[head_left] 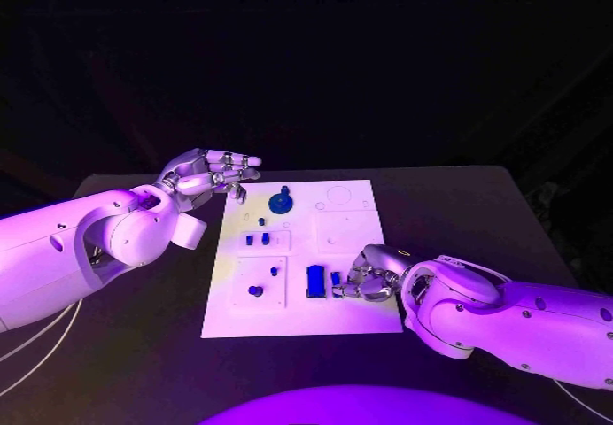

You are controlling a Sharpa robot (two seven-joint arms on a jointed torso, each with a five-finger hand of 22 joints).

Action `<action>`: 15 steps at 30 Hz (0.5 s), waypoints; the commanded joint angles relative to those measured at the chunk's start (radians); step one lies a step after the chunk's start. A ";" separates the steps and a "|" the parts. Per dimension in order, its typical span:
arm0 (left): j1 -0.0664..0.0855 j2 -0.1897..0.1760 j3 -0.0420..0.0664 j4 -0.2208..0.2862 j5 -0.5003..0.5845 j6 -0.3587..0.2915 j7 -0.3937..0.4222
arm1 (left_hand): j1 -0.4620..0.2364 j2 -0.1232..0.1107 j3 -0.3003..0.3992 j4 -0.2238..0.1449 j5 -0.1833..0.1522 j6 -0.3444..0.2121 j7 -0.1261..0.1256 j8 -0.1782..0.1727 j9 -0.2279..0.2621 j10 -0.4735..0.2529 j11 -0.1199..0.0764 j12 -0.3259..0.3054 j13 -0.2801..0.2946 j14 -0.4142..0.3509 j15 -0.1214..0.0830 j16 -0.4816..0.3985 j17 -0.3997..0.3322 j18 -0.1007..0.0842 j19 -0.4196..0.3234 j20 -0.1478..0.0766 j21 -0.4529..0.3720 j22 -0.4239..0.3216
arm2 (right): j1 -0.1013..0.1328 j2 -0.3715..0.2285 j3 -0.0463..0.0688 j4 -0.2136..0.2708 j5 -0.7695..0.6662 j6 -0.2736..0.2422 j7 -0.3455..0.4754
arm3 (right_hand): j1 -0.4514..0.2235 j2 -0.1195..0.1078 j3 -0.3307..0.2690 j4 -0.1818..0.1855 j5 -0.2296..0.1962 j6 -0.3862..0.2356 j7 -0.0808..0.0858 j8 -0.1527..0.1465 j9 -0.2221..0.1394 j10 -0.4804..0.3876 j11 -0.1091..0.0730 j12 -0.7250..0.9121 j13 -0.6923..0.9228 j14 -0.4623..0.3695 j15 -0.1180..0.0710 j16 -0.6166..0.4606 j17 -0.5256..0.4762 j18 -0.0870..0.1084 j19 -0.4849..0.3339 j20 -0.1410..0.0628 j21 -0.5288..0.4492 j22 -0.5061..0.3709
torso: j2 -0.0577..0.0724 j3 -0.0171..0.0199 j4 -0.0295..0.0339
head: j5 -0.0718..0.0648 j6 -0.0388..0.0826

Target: Assemble the parts on the task board

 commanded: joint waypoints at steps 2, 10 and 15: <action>0.000 0.001 0.000 0.001 -0.003 0.013 0.005 | -0.007 0.001 0.001 -0.004 0.004 -0.005 0.000 -0.003 -0.001 -0.007 0.000 0.007 0.002 -0.007 0.003 -0.005 -0.002 0.014 -0.005 0.001 -0.004 -0.001 | -0.002 0.007 -0.001 -0.013 -0.026 0.011 0.000 | 0.017 -0.001 -0.008 -0.005 0.002 0.001 0.004 0.001 0.002 0.037 -0.007 0.007 0.157 0.082 -0.005 0.006 0.140 -0.007 0.104 -0.008 0.004 0.263 | 0.000 0.0008 -0.0008 | 0.001 -0.002; 0.000 0.004 0.000 -0.001 -0.003 0.013 0.005 | -0.007 0.001 0.001 -0.004 0.004 -0.005 0.000 -0.003 -0.001 -0.007 0.000 0.007 0.002 -0.007 0.003 -0.005 -0.002 0.014 -0.005 0.001 -0.004 -0.001 | -0.002 0.016 -0.001 -0.024 -0.034 -0.005 0.003 | 0.021 0.000 -0.010 -0.007 0.000 0.001 0.004 0.001 0.002 0.037 -0.007 0.009 0.158 0.082 -0.006 0.006 0.140 -0.007 0.104 -0.008 0.004 0.263 | -0.001 0.0003 -0.0001 | 0.000 0.000; 0.000 0.004 0.000 -0.002 -0.003 0.012 0.005 | -0.007 0.001 0.001 -0.004 0.004 -0.005 0.000 -0.003 -0.001 -0.007 0.000 0.007 0.002 -0.007 0.003 -0.005 -0.002 0.014 -0.005 0.001 -0.004 -0.001 | -0.002 0.011 -0.001 -0.013 -0.034 -0.029 0.014 | 0.019 0.002 -0.013 -0.005 -0.001 0.002 0.005 0.001 0.002 0.038 -0.007 0.009 0.158 0.082 -0.006 0.005 0.139 -0.007 0.104 -0.008 0.004 0.263 | -0.001 0.0007 -0.0004 | 0.000 0.000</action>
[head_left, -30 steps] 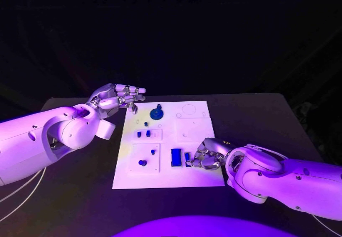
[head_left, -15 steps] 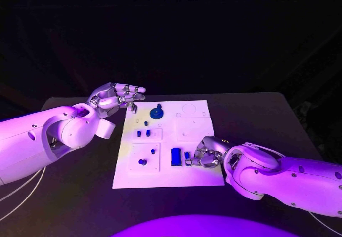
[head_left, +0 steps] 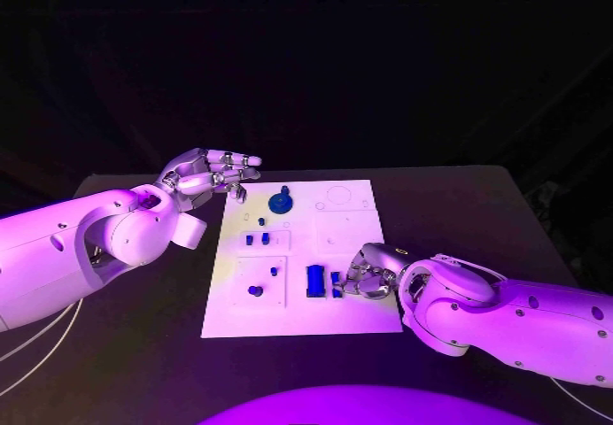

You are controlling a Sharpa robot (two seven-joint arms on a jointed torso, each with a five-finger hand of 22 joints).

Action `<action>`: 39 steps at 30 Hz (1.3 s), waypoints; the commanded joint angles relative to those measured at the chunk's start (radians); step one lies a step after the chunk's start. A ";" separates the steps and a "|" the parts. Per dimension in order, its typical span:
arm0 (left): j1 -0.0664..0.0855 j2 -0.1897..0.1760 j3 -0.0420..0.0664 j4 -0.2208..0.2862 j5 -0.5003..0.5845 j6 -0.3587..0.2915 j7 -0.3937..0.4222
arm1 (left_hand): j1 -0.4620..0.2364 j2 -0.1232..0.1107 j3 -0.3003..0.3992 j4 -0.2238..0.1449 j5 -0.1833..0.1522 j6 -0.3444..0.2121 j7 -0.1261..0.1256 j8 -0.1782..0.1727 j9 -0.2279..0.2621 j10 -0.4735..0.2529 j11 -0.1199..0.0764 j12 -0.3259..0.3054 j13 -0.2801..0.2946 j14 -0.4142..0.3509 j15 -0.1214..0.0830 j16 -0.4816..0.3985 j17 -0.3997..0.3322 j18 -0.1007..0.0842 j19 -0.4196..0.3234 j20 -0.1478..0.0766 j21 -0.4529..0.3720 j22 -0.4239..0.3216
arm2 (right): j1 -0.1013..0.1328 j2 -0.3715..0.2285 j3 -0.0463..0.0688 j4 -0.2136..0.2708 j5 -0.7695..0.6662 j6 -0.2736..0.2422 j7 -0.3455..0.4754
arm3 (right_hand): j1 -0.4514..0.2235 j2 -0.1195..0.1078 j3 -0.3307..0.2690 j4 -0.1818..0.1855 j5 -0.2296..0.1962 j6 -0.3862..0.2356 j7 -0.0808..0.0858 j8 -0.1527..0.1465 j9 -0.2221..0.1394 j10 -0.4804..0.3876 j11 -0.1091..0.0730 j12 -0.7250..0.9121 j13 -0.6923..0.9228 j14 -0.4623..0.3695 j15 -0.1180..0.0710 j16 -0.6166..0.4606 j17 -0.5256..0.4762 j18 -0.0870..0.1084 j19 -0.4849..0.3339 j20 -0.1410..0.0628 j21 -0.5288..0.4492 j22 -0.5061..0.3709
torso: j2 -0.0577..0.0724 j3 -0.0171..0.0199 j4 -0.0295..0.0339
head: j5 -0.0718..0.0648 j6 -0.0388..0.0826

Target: Assemble the parts on the task board

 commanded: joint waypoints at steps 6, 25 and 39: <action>0.000 0.006 0.000 -0.005 -0.002 0.012 0.006 | -0.008 0.003 0.002 -0.004 0.004 -0.005 0.000 -0.003 -0.001 -0.008 0.000 0.004 0.001 -0.007 0.003 -0.005 -0.002 0.014 -0.005 0.001 -0.005 -0.002 | 0.005 -0.024 0.002 0.026 0.039 -0.093 0.076 | 0.003 -0.001 -0.018 0.004 0.004 -0.007 0.008 -0.004 -0.001 0.027 -0.005 -0.021 0.144 0.079 -0.004 -0.004 0.126 -0.007 0.104 -0.008 0.004 0.263 | -0.003 -0.0006 -0.0001 | 0.000 0.005; -0.018 0.104 -0.015 -0.129 0.170 -0.179 0.062 | -0.086 -0.004 -0.099 0.066 -0.072 0.004 0.002 0.019 -0.004 -0.016 0.024 -0.041 -0.076 -0.157 0.052 -0.430 -0.224 0.017 -0.173 0.063 -0.322 -0.202 | 0.143 0.050 0.003 -0.377 1.087 0.008 0.765 | 0.255 0.019 -0.021 -0.046 -0.130 -0.167 0.125 -0.194 -0.200 -0.447 0.128 -1.069 -0.658 -0.349 0.134 -0.999 -0.748 0.172 -0.404 0.125 -1.367 -0.360 | -0.085 -0.0322 -0.0044 | -0.017 0.106; -0.040 0.203 -0.015 -0.259 0.247 -0.282 0.145 | -0.060 0.047 -0.224 0.057 -0.134 -0.099 -0.031 -0.026 -0.038 -0.145 0.091 -0.217 -0.126 -0.291 0.160 -0.882 -0.399 -0.004 -0.319 0.183 -0.716 -0.503 | 0.163 0.192 0.011 -0.633 1.219 0.059 0.887 | 0.226 0.066 -0.122 -0.117 -0.144 -0.248 0.125 -0.210 -0.494 -0.504 0.218 -1.315 -1.196 -0.518 0.247 -1.426 -1.200 0.177 -0.686 0.272 -1.504 -0.956 | -0.114 -0.0290 -0.0052 | -0.001 0.170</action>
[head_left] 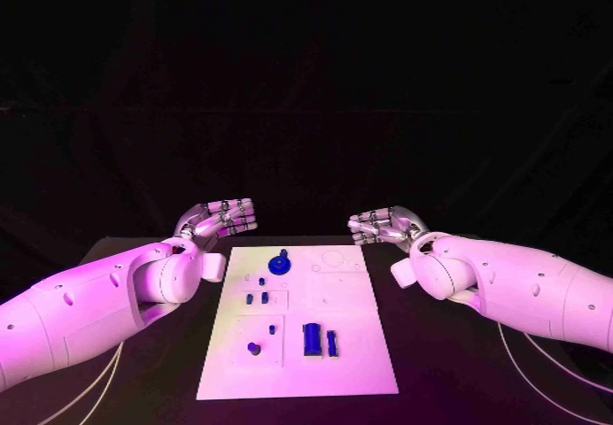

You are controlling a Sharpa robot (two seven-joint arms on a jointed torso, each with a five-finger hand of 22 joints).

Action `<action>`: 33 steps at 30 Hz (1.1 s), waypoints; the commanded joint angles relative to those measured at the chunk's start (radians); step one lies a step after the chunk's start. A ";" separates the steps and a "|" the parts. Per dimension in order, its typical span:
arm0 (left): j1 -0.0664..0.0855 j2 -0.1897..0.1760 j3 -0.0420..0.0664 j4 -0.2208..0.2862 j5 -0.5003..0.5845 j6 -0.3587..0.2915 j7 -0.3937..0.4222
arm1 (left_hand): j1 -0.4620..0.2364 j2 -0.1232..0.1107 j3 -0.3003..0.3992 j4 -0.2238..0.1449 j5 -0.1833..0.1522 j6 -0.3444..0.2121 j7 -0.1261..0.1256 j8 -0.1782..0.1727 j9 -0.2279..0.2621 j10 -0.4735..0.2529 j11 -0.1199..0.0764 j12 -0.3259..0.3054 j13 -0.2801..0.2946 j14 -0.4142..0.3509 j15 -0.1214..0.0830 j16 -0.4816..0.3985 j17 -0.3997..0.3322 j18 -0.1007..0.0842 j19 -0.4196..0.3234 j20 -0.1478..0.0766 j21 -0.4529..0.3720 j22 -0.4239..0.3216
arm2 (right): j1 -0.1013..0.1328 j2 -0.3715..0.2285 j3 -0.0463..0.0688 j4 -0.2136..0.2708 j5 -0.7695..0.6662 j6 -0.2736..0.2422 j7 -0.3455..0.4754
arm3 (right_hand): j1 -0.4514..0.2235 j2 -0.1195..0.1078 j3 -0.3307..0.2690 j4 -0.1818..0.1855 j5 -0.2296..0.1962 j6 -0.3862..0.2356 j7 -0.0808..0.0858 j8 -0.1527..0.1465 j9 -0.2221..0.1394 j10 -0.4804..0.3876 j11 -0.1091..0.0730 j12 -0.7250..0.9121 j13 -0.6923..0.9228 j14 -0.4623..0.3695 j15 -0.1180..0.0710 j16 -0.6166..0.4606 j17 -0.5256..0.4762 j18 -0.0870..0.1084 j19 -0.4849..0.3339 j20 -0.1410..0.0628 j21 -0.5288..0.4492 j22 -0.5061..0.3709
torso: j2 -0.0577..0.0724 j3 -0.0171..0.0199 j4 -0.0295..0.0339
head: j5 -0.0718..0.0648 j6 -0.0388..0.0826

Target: Assemble the parts on the task board

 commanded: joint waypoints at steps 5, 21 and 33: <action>-0.003 0.004 0.000 0.002 0.004 -0.021 0.010 | -0.486 0.084 -0.097 -0.069 -0.069 -0.346 -0.059 -0.065 -0.064 -0.359 -0.070 -0.064 -0.063 -0.323 -0.063 -0.128 -0.072 -0.055 -0.282 -0.103 -0.101 -0.125 | -0.003 0.004 0.003 0.000 0.017 -0.009 0.017 | -0.492 -0.004 0.019 -0.056 -0.059 -0.326 -0.047 -0.063 -0.095 -0.356 -0.064 -0.068 -0.150 -0.347 -0.054 -0.062 -0.144 -0.058 -0.288 -0.101 -0.062 -0.182 | -0.003 0.0025 0.0002 | 0.006 0.010; -0.066 -0.031 0.002 0.229 -0.038 -0.361 0.115 | -0.902 0.084 -0.217 -0.069 -0.183 -0.628 -0.161 -0.065 -0.064 -0.650 -0.200 -0.064 -0.063 -0.594 -0.179 -0.128 -0.072 -0.100 -0.523 -0.192 -0.101 -0.205 | -0.093 -0.057 0.079 0.276 0.220 -0.342 0.228 | -0.911 -0.004 0.019 -0.129 -0.160 -0.597 -0.143 -0.063 -0.191 -0.650 -0.181 -0.068 -0.150 -0.638 -0.149 -0.062 -0.144 -0.105 -0.527 -0.189 -0.062 -0.285 | -0.011 0.0163 0.0018 | 0.042 0.059; -0.086 -0.042 0.003 0.298 -0.051 -0.466 0.148 | -1.077 0.084 -0.217 -0.069 -0.183 -0.746 -0.161 -0.065 -0.064 -0.773 -0.200 -0.064 -0.063 -0.708 -0.179 -0.128 -0.072 -0.171 -0.625 -0.288 -0.101 -0.291 | -0.117 -0.073 0.099 0.350 0.275 -0.431 0.285 | -1.089 -0.004 0.019 -0.129 -0.160 -0.712 -0.143 -0.063 -0.191 -0.776 -0.181 -0.068 -0.150 -0.762 -0.149 -0.062 -0.144 -0.186 -0.629 -0.286 -0.062 -0.397 | -0.011 0.0163 0.0018 | 0.042 0.059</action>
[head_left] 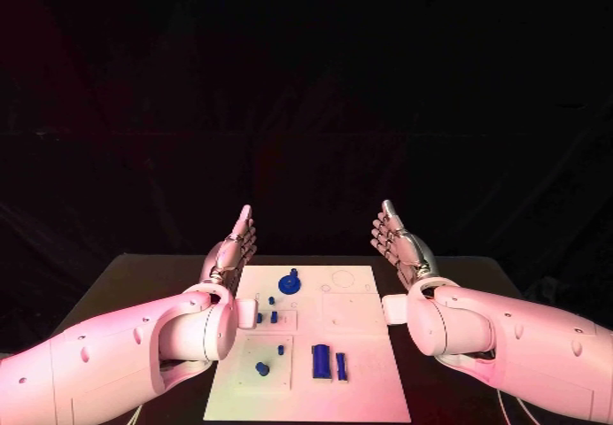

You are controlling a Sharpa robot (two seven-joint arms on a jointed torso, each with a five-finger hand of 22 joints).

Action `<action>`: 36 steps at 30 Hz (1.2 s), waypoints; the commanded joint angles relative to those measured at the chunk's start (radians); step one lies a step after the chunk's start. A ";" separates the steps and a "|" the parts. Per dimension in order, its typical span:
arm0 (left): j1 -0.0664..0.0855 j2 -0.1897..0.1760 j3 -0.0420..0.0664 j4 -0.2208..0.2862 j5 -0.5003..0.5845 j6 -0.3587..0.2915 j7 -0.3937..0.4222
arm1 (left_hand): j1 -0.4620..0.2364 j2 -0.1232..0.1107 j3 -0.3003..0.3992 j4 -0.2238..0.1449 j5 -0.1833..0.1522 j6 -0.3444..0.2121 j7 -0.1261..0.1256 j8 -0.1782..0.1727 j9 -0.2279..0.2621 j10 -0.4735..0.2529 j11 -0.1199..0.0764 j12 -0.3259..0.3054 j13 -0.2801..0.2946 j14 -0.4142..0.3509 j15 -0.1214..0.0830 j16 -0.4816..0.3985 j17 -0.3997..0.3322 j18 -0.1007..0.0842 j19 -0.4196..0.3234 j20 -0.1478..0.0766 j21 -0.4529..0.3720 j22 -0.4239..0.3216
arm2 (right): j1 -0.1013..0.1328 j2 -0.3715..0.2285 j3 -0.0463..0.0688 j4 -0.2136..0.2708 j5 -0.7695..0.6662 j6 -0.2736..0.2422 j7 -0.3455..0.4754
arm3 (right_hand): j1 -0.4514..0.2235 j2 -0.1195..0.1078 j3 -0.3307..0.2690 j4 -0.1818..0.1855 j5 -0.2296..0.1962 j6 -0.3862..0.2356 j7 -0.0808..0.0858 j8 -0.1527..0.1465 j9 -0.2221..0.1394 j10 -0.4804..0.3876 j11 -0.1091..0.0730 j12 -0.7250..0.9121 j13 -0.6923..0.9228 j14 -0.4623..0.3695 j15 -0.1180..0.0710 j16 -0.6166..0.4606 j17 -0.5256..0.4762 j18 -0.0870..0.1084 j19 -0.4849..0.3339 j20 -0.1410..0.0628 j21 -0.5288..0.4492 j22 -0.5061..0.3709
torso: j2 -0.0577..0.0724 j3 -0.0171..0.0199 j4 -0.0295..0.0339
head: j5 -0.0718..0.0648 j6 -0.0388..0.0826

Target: Assemble the parts on the task board

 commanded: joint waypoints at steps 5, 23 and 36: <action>0.000 0.000 0.001 0.004 -0.020 -0.054 0.042 | -0.167 0.000 -0.017 0.000 -0.013 -0.113 -0.005 -0.007 -0.001 -0.117 -0.014 -0.006 -0.002 -0.109 -0.009 -0.007 -0.002 -0.031 -0.093 -0.062 -0.004 -0.037 | -0.001 -0.001 0.001 0.002 0.032 -0.049 0.049 | -0.169 0.000 0.000 -0.006 -0.008 -0.109 -0.004 -0.007 -0.005 -0.119 -0.009 -0.006 -0.002 -0.118 -0.004 -0.007 -0.002 -0.029 -0.094 -0.062 -0.005 -0.096 | 0.000 0.0000 0.0000 | 0.000 0.000; 0.000 0.000 0.001 0.004 -0.020 -0.054 0.042 | -0.280 0.000 -0.017 0.000 -0.013 -0.189 -0.005 -0.007 -0.001 -0.196 -0.014 -0.006 -0.002 -0.181 -0.009 -0.007 -0.002 -0.031 -0.223 -0.062 -0.004 -0.037 | -0.001 -0.001 0.001 0.002 0.032 -0.049 0.049 | -0.302 0.000 0.000 -0.006 -0.008 -0.254 -0.004 -0.007 -0.005 -0.276 -0.009 -0.006 -0.002 -0.273 -0.004 -0.007 -0.002 -0.029 -0.224 -0.062 -0.005 -0.096 | 0.000 0.0000 0.0000 | 0.000 0.000; 0.000 0.000 0.001 0.004 -0.020 -0.054 0.042 | -0.387 0.000 -0.017 0.000 -0.013 -0.262 -0.005 -0.007 -0.001 -0.271 -0.014 -0.006 -0.002 -0.253 -0.009 -0.007 -0.002 -0.031 -0.223 -0.062 -0.004 -0.037 | -0.001 -0.001 0.001 0.002 0.032 -0.049 0.049 | -0.393 0.000 0.000 -0.006 -0.008 -0.254 -0.004 -0.007 -0.005 -0.276 -0.009 -0.006 -0.002 -0.273 -0.004 -0.007 -0.002 -0.029 -0.224 -0.062 -0.005 -0.096 | 0.000 0.0000 0.0000 | 0.000 0.000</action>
